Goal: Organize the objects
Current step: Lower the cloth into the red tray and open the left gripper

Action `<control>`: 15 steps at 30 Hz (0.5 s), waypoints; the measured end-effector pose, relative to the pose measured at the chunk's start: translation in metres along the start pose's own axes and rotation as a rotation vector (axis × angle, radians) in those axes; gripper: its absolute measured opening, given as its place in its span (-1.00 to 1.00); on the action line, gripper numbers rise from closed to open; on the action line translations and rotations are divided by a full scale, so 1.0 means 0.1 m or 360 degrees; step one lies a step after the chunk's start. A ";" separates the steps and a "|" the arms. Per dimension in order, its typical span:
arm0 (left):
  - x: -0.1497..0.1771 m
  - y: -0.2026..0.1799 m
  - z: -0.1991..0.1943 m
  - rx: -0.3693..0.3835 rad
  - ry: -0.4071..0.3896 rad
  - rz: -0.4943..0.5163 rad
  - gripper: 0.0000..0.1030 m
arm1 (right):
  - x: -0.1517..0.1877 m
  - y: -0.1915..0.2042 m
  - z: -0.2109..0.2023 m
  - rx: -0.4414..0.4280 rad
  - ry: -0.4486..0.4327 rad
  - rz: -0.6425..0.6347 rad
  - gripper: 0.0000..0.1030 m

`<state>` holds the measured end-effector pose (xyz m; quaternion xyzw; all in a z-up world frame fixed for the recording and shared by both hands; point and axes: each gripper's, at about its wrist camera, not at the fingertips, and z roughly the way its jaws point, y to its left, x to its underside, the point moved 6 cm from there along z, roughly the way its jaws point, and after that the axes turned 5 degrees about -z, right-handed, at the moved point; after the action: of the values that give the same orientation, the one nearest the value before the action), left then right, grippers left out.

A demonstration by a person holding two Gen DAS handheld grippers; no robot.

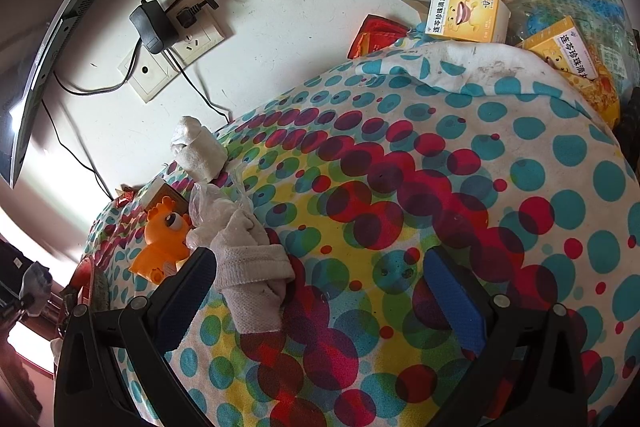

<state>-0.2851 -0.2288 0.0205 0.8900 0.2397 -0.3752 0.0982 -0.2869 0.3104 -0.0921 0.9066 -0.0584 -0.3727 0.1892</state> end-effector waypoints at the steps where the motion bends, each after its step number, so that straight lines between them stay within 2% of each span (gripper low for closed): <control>1: -0.01 -0.02 0.06 -0.0005 0.0017 -0.0006 -0.73 | 0.00 0.00 0.00 0.0000 0.0000 0.0001 1.00; 8: 0.04 -0.09 0.43 -0.0073 0.0087 -0.0038 -0.73 | 0.01 -0.02 -0.01 0.0012 0.0001 -0.0004 1.00; 15: 0.11 -0.13 0.69 -0.0086 0.0159 -0.0060 -0.73 | 0.01 -0.02 -0.02 0.0012 -0.0001 -0.0002 1.00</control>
<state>-0.3276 -0.2382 -0.0351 0.8999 0.2712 -0.3254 0.1031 -0.2848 0.3129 -0.0925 0.9072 -0.0592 -0.3728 0.1857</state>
